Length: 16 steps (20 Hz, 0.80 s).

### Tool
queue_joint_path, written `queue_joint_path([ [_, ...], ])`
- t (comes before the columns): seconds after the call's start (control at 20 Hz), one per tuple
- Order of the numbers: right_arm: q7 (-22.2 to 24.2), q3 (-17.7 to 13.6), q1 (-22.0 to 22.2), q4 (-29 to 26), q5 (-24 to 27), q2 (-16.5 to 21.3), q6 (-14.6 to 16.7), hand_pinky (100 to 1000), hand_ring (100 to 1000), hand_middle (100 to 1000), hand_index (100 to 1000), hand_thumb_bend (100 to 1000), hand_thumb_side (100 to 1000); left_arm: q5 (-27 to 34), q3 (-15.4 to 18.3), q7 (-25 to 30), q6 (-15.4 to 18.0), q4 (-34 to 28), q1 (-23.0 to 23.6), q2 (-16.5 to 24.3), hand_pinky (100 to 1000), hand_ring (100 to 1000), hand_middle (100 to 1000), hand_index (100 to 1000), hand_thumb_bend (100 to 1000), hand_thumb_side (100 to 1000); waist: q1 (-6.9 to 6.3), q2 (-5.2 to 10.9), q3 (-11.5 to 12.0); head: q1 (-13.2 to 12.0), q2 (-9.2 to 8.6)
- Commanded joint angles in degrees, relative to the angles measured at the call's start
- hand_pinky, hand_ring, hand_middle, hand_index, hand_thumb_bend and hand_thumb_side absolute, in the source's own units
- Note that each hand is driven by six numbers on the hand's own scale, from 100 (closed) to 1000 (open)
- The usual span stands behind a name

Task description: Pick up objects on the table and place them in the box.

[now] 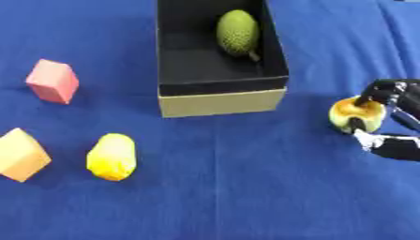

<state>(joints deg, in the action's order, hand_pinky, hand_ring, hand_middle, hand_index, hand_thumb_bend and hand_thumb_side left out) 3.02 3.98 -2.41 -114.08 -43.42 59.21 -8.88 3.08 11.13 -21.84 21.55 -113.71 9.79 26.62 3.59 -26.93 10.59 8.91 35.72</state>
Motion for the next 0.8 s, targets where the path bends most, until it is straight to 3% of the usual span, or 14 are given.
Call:
queue_joint_path([
  [0.05, -2.1, -0.3, 0.1, -0.5, 1.0, 1.0, 0.1, 768, 761, 589, 652, 100, 542, 0.0, 0.2, 0.2, 0.1, -0.9, -0.1, 0.7, 860, 705, 624, 839, 100, 655, -0.14, 1.05, 0.0, 0.2, -0.72],
  [0.4, -6.2, -0.1, 0.0, -0.5, 3.2, 1.1, 0.3, 738, 714, 490, 554, 100, 474, 0.2, 0.2, 0.2, 0.1, -0.9, -0.1, 0.9, 860, 705, 622, 839, 100, 653, -0.03, 1.43, 0.1, 0.2, -0.88],
  [0.8, -10.2, -0.6, 0.1, -0.5, 5.6, 1.0, 1.8, 718, 689, 476, 543, 100, 409, 0.3, 0.2, 0.1, 0.1, -0.9, -0.1, 1.0, 860, 704, 618, 839, 100, 654, 0.05, 1.84, -0.1, 0.2, -0.73],
])
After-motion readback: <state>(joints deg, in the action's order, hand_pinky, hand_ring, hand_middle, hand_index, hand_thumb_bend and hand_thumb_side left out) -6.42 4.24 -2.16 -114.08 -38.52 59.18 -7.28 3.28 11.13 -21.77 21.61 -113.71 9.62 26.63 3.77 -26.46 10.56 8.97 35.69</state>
